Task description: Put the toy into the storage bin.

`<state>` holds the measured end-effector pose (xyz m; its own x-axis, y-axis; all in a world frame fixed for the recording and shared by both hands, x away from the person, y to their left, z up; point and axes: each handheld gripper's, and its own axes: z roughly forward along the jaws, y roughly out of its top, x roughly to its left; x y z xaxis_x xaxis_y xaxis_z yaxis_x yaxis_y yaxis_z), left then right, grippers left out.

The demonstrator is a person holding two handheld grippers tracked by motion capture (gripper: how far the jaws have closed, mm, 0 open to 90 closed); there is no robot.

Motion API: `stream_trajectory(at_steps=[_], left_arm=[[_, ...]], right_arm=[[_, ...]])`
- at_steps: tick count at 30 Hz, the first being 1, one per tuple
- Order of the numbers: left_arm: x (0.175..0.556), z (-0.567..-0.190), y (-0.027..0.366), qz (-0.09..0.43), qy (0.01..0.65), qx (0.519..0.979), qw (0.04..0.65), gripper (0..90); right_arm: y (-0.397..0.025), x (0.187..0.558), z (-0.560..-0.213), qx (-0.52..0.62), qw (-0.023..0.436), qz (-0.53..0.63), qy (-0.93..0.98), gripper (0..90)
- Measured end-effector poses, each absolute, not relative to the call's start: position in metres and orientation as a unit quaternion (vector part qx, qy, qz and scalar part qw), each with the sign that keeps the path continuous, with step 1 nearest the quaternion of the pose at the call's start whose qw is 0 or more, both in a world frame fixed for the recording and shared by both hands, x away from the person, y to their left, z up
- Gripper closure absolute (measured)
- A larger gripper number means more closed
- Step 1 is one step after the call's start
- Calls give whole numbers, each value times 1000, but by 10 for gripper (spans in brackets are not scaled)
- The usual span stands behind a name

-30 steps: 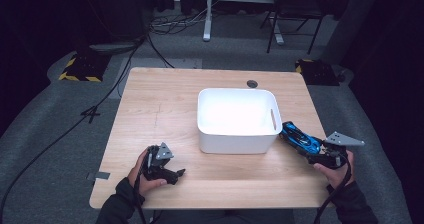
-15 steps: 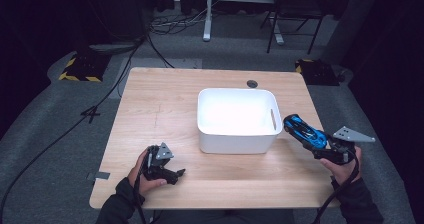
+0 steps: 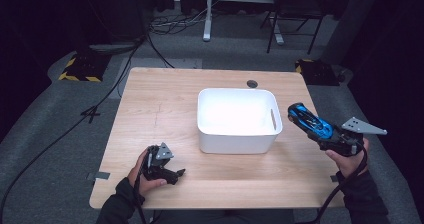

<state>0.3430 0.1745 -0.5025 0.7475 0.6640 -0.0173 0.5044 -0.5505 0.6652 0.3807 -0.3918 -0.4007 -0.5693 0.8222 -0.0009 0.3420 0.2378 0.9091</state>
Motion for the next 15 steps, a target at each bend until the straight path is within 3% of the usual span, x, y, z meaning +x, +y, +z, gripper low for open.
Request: stream_trajectory(at_steps=[15], left_arm=[[343, -502, 175, 119, 335, 873, 336, 78]], right_arm=[[-382, 388, -367, 365, 264, 503, 738, 247]])
